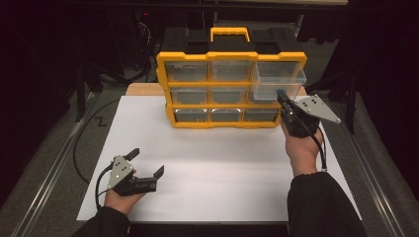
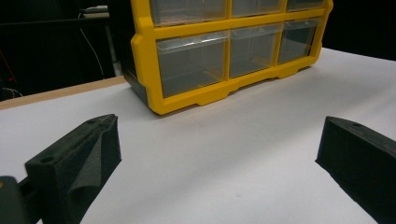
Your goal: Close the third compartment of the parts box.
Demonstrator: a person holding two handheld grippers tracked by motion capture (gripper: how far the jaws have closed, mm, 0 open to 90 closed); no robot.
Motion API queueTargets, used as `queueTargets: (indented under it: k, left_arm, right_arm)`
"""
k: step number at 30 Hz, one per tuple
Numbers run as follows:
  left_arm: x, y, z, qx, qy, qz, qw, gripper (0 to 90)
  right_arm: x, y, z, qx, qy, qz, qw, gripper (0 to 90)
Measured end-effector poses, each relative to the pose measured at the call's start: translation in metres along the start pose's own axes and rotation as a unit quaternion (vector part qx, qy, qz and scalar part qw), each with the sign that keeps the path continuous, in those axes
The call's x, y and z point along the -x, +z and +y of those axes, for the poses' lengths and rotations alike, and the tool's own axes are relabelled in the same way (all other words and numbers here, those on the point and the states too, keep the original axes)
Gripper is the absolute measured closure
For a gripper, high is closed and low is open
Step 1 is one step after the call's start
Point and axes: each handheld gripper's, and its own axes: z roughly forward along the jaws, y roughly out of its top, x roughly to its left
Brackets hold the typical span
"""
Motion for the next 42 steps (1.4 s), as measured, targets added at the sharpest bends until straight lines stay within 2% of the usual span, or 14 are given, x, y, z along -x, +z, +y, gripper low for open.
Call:
queueTargets:
  k: [17,34,42]
  left_arm:
    - [0.0,-0.001,0.001,0.002,0.001,-0.002,1.0,0.3]
    - [-0.001,-0.001,0.001,0.003,0.0,-0.003,1.0,0.3]
    - [-0.001,-0.002,0.001,0.003,0.0,-0.002,1.0,0.3]
  right_arm:
    - [0.001,0.009,0.002,-0.005,-0.014,-0.007,0.9999,90.0]
    - [0.006,0.026,0.006,-0.012,-0.008,-0.015,0.9998,90.0]
    - [0.004,0.034,0.011,-0.006,-0.014,-0.018,0.9997,90.0]
